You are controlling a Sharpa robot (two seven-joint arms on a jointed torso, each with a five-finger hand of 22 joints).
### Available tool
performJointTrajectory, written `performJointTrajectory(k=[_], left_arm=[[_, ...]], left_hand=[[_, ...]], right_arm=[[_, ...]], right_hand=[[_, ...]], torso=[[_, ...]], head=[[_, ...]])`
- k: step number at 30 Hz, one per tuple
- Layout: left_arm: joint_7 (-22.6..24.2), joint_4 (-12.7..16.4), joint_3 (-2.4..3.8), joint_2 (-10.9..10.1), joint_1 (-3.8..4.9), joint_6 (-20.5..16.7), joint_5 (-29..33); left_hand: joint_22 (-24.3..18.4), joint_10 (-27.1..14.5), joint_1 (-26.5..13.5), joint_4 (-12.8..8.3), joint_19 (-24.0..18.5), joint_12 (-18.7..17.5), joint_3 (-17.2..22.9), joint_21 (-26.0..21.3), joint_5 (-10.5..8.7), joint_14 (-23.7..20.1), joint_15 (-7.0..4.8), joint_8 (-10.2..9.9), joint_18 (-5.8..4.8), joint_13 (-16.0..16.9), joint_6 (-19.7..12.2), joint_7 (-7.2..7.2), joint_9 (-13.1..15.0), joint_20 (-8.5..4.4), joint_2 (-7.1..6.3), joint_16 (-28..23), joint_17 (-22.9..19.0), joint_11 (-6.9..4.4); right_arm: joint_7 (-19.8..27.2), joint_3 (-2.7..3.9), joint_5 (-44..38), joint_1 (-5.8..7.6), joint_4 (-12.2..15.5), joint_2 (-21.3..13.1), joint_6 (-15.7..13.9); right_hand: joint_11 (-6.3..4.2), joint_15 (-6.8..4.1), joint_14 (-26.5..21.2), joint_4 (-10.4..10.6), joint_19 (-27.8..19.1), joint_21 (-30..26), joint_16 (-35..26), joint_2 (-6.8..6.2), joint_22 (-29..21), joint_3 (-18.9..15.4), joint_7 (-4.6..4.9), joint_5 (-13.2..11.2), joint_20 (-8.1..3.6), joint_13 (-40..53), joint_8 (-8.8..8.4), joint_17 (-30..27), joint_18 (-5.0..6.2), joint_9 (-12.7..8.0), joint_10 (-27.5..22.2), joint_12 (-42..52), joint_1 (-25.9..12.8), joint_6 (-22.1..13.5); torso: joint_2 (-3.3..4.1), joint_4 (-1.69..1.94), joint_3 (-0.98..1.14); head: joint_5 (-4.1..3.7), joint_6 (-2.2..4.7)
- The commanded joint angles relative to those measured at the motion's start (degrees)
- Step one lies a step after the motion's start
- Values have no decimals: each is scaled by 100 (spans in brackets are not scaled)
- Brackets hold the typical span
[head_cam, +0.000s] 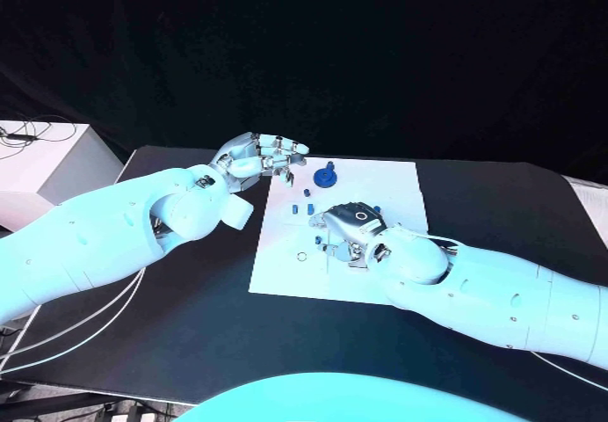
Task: Assemble the parts on the task board
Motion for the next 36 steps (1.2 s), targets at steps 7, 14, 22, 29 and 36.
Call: performJointTrajectory(k=[7,14,22,29,36], left_arm=[[25,-4,5,8,0,68,-8],[10,-11,4,-10,0,69,-39],[19,-64,4,3,-1,78,-59],[18,-88,3,19,-2,90,-49],[22,-88,2,14,-5,92,-38]], left_hand=[[-5,-36,12,2,42,21,-19,-27,18,-3,23,-28,39,6,-35,16,-9,-15,-37,-18,5,10],[-11,-47,12,8,47,25,-20,-34,16,-3,25,-29,38,8,-43,17,-12,-13,-34,-18,5,11],[-12,-49,15,7,48,26,-20,-36,16,-3,25,-29,39,8,-44,17,-12,-13,-35,-18,5,11],[-12,-49,15,7,48,26,-20,-36,16,-3,25,-29,39,8,-44,17,-12,-13,-35,-18,5,11],[-14,-51,17,8,49,30,-21,-39,15,-5,26,-27,39,9,-44,16,-13,-13,-34,-19,5,11]], right_arm=[[-130,7,86,7,253,-339,-119],[58,117,968,285,610,-847,191],[247,248,1563,747,533,-1282,707],[334,276,1559,858,225,-1294,837],[372,277,1440,879,-19,-1166,1011]], right_hand=[[-52,-39,2,245,20,-20,16,-19,12,32,76,66,-1,25,30,-34,46,-30,159,221,213,74],[-58,-45,-41,506,-15,-193,-29,-128,-114,-343,82,198,-9,3,1,-167,65,-85,156,283,237,41],[-78,-58,14,610,75,-81,98,-50,18,-699,-6,259,-19,13,88,-29,38,-94,165,356,422,172],[-138,-112,147,591,223,199,281,10,275,-607,-37,246,-68,26,135,240,-14,-103,377,492,506,236],[-150,-122,176,598,263,279,320,19,354,-553,-17,236,-87,21,203,292,-30,-94,439,527,495,360]], torso=[[-8,-1,-2],[-20,-32,-1],[-66,-109,13],[-73,-99,27],[-59,-111,13]], head=[[-41,41],[-148,119],[-336,297],[-450,379],[-448,441]])
